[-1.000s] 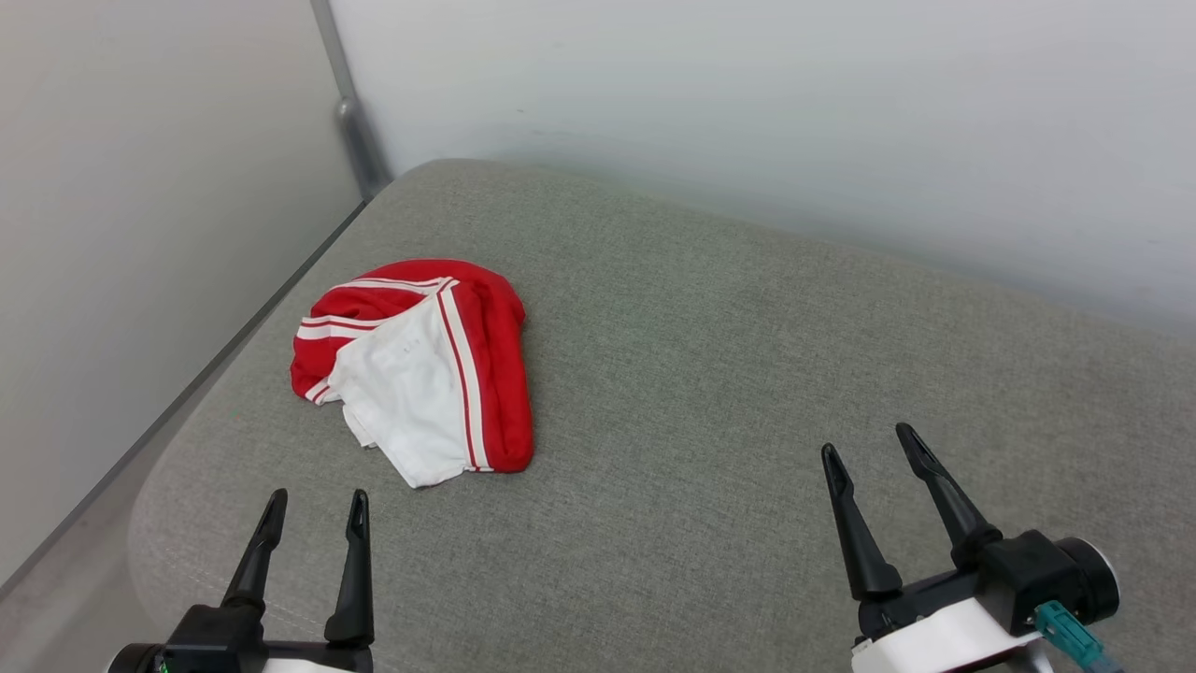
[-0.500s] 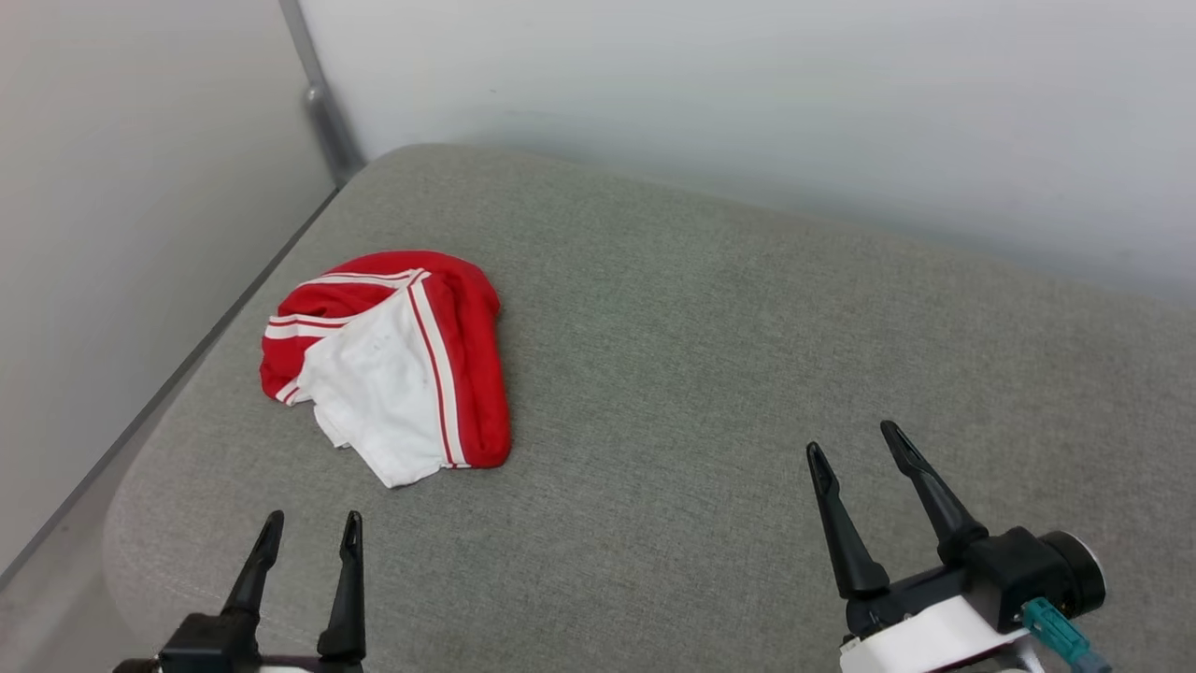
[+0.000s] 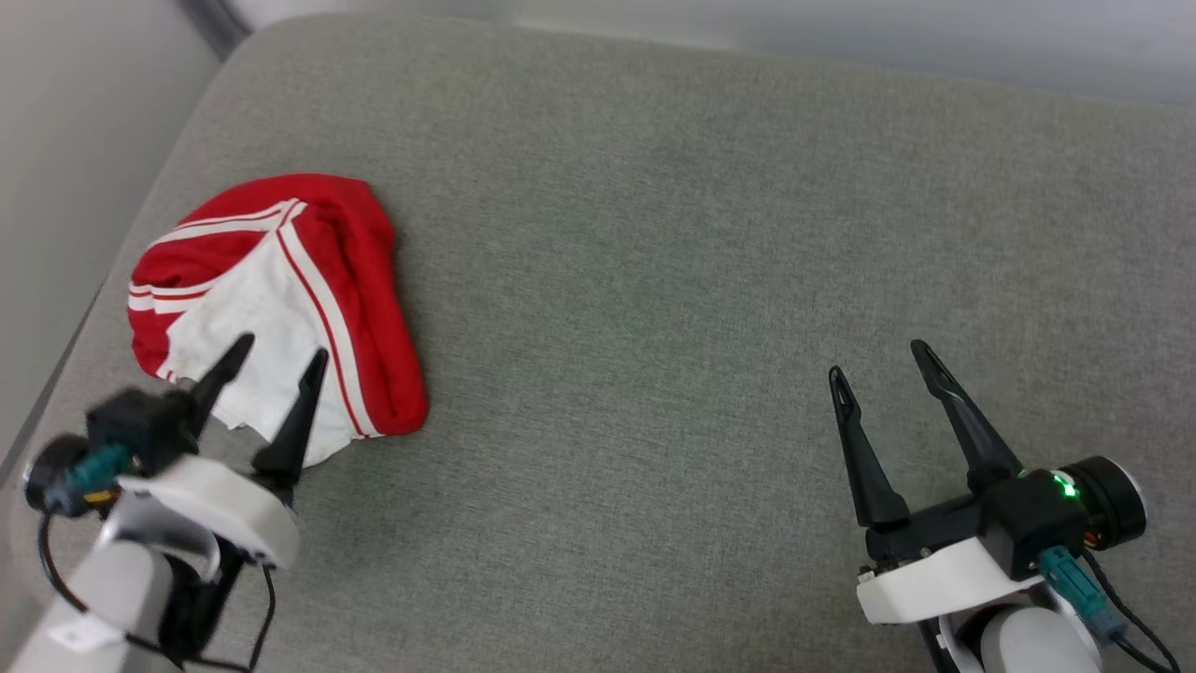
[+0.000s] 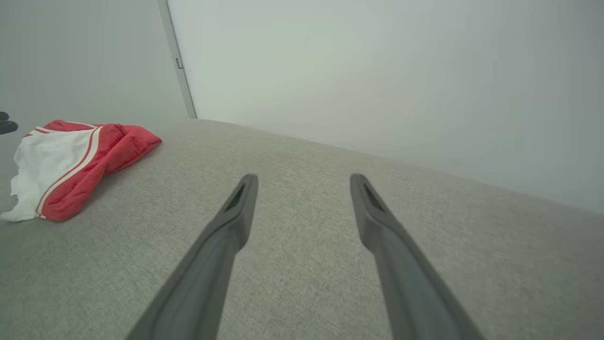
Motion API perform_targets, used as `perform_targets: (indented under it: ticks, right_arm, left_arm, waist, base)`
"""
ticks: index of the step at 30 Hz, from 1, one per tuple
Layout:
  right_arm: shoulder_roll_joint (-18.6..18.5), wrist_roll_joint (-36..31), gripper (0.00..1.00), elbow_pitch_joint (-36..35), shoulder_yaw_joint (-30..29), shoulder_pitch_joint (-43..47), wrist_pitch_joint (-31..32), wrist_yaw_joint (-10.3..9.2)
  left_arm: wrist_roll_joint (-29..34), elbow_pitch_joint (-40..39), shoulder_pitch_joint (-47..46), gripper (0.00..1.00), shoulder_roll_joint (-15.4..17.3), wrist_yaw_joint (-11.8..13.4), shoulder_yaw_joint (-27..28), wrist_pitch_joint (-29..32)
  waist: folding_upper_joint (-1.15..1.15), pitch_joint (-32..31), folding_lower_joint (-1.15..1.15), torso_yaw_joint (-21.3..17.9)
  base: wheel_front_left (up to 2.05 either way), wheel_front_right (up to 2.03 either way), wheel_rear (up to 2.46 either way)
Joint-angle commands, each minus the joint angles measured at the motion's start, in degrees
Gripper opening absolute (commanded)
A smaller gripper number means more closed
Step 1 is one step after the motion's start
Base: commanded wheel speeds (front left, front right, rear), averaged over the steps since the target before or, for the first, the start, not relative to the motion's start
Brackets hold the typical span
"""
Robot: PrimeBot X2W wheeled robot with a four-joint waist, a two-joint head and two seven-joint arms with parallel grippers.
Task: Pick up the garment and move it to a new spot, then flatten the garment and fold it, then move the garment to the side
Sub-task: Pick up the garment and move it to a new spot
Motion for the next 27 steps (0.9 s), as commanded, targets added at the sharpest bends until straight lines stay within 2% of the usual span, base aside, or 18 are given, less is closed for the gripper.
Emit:
perform_targets:
  ticks: [1,2,3,9,14,21,27]
  right_arm:
    - [-0.09,-0.93,1.00,-0.51,0.02,-1.38,-0.12,-0.02]
    - [-0.09,-0.93,1.00,-0.51,0.02,-1.38,-0.12,-0.02]
    - [-0.10,-1.21,1.00,-0.58,-0.03,-1.74,-0.12,-0.02]
    - [-0.09,-2.56,1.00,-1.12,0.50,-3.38,-0.12,-0.02]
    - [-0.10,-3.57,1.00,-1.29,1.08,-4.25,-0.12,-0.02]
    - [-0.09,-4.39,1.00,-1.49,2.18,-5.22,-0.12,-0.03]
    - [-0.09,-3.81,1.00,-2.45,2.52,-6.29,-0.12,-0.03]
  left_arm:
    - [-5.40,0.98,-5.43,1.00,4.69,0.00,-2.59,4.19]
    - [-5.40,0.98,-5.43,1.00,4.69,0.00,-2.59,4.19]
    - [-7.99,1.42,-7.45,1.00,6.62,-0.01,-3.79,6.50]
    - [-25.48,4.40,-17.39,1.00,16.43,-0.01,-8.84,25.74]
    - [-34.99,6.42,-23.39,1.00,22.09,-0.02,-11.39,37.48]
    - [-41.96,9.56,-28.87,1.00,25.26,-0.02,-13.96,45.03]
    - [-43.55,12.56,-29.87,1.00,25.47,-0.02,-17.92,48.07]
  waist:
    - [0.00,5.50,0.00,-2.81]
    - [0.00,5.50,0.00,-2.81]
    - [0.00,6.19,0.00,-3.05]
    - [0.00,10.20,0.00,-4.94]
    - [0.00,13.05,0.00,-6.31]
    - [0.00,16.16,0.00,-7.91]
    - [0.00,17.57,0.00,-8.90]
  base:
    - [0.00,0.00,0.00]
    - [0.00,0.00,0.00]
    - [0.00,0.00,0.00]
    - [0.00,0.00,0.00]
    - [0.00,0.00,0.00]
    - [0.00,0.00,0.00]
    - [0.00,0.00,0.00]
